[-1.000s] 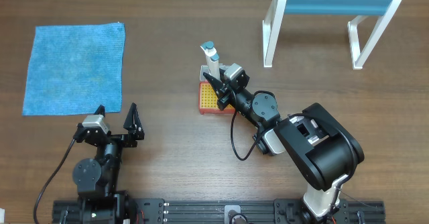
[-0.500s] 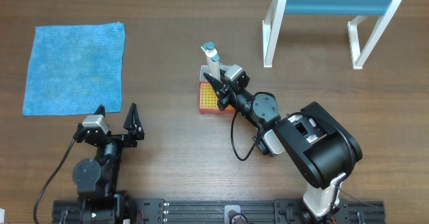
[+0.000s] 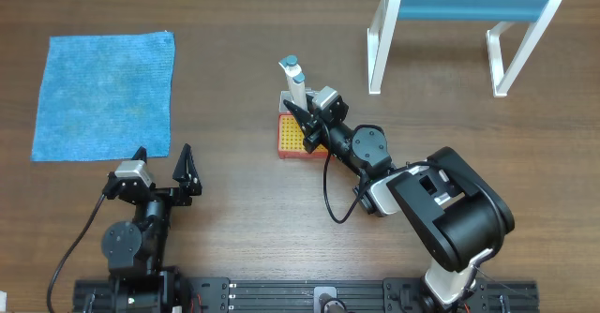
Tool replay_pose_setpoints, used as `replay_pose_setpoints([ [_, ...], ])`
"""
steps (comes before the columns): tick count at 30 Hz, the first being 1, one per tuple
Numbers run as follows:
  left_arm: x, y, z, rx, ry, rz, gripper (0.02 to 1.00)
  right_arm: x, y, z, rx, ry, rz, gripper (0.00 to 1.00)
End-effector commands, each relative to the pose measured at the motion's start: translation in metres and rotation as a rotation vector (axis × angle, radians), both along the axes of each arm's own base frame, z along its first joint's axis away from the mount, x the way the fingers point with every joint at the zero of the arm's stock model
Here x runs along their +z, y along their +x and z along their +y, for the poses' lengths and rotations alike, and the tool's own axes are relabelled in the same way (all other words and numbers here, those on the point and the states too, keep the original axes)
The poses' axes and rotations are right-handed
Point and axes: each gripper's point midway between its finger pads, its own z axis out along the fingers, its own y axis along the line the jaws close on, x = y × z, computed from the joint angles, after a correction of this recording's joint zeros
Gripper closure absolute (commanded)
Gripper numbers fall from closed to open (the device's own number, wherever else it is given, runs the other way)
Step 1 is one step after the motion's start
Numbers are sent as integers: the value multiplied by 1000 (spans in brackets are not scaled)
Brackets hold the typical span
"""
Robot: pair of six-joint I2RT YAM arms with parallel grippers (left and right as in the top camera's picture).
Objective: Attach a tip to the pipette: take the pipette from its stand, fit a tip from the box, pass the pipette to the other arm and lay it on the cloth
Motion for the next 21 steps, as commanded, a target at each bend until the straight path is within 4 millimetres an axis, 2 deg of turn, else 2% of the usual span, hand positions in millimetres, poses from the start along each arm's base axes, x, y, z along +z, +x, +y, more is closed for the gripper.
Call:
replay_pose_setpoints([
  [1,-1,0,1,8,13,1,126,38,-2,3,13,40,-89,919],
  [10,-1,0,1,8,13,1,126,84,-9,-6,2,74,-147,923],
  [18,-1,0,1,8,14,0,123,144,-27,-17,1,74,-148,921],
  [21,-1,0,1,8,13,1,126,173,-38,-23,2,101,-195,919],
])
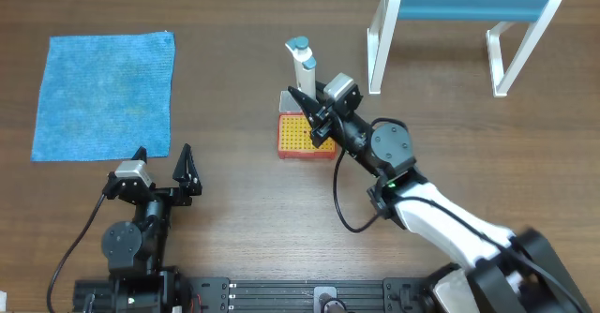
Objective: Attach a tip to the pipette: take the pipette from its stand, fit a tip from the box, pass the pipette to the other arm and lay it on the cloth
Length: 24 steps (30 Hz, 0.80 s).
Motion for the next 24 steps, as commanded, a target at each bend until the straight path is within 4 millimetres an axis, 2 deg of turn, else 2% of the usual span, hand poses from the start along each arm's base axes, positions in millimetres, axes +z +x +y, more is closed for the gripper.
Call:
replay_pose_setpoints([
  [1,-1,0,1,8,13,1,123,68,-18,-11,1,76,-145,919],
  [5,-1,0,1,8,14,0,123,89,-28,-16,1,106,-196,919],
  [9,-1,0,1,8,14,0,123,90,-29,-17,28,185,-112,921],
  [12,-1,0,1,8,14,0,123,74,-24,-15,46,228,28,919],
  [15,-1,0,1,8,14,0,123,37,-17,-11,54,289,312,921],
  [19,-1,0,1,8,13,1,126,8,-15,-10,46,402,591,921],
  [23,-1,0,0,-1,4,0,123,-3,-23,-4,91,495,777,921],
  [24,0,-1,-7,-39,-37,-2,126,-2,-26,-1,113,513,809,921],
])
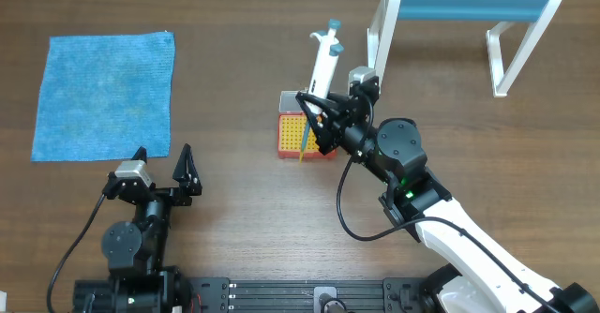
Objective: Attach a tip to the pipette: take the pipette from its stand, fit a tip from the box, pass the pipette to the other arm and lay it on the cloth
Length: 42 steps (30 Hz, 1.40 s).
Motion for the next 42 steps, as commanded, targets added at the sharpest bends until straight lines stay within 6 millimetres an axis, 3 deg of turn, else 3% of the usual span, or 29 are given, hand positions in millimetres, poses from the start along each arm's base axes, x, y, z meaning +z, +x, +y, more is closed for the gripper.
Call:
replay_pose_setpoints([
  [1,4,-2,-22,-119,-131,-9,123,15,-10,9,66,229,211,921],
  [2,10,-4,-31,-173,-222,-18,126,15,-11,11,76,251,240,923],
  [5,28,-10,-53,-294,-721,22,126,14,-12,11,79,258,251,921],
  [7,27,-12,-59,-310,-1054,118,123,9,-13,11,81,247,270,921],
  [9,18,-11,-56,-258,-1178,167,126,3,-12,11,70,237,292,921],
  [12,18,-4,-34,-140,-1266,102,115,3,-21,17,135,232,303,921],
  [15,30,-2,-23,-114,-1281,20,115,4,-32,24,210,222,308,921],
  [19,42,-2,-45,-253,-1292,72,27,3,-42,28,285,194,296,921],
  [24,63,6,-70,-390,-1224,188,18,4,-51,26,378,134,215,921],
  [27,83,17,-94,-533,-1118,325,18,5,-56,22,432,105,166,921],
  [28,101,25,-111,-671,-1032,407,18,6,-59,19,462,98,153,921],
  [32,120,43,-137,-899,-944,544,18,7,-66,17,522,100,155,919],
  [35,121,55,-161,-1006,-902,607,18,7,-67,16,531,101,156,921],
  [38,120,68,-198,-1111,-799,608,18,7,-67,15,529,101,156,921],
  [42,117,73,-224,-1176,-750,614,18,7,-70,16,545,109,170,921],
])
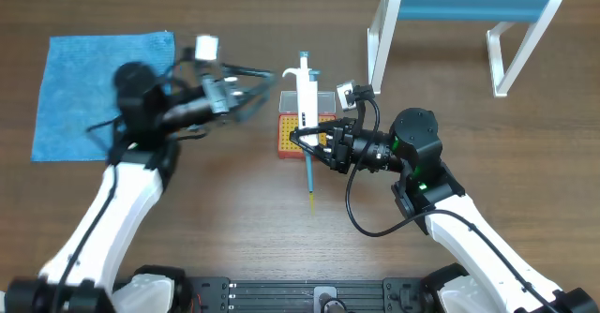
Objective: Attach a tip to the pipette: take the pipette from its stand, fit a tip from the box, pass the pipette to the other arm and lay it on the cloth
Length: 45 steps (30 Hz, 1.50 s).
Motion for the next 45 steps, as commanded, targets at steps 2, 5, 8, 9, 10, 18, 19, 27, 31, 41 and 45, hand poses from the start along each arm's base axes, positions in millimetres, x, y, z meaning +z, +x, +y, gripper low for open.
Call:
replay_pose_setpoints([
  [2,13,-4,-35,-141,16,-177,18,11,-6,1,47,17,-33,921],
  [5,18,-14,-50,-187,5,-211,18,11,-7,1,49,20,-23,921],
  [8,19,-22,-61,-214,2,-218,20,12,-8,1,55,21,-26,921],
  [9,19,-23,-63,-217,2,-218,18,12,-9,2,63,23,-26,919],
  [10,19,-25,-66,-222,2,-219,18,12,-11,2,74,23,-25,921],
  [18,18,-22,-68,-200,9,-231,53,13,-13,0,89,27,-17,921],
  [19,18,-21,-68,-200,11,-237,53,13,-12,-1,88,27,-17,921],
  [27,17,-18,-67,-179,21,-255,371,13,-7,-7,67,27,-17,921],
  [31,17,-15,-67,-166,24,-254,750,13,-7,-7,67,27,-17,919],
  [41,17,-11,-66,-143,29,-253,991,13,-13,-6,104,32,-8,104],
  [45,-15,5,-53,-45,119,-137,989,12,-13,-14,123,32,-5,99],
])
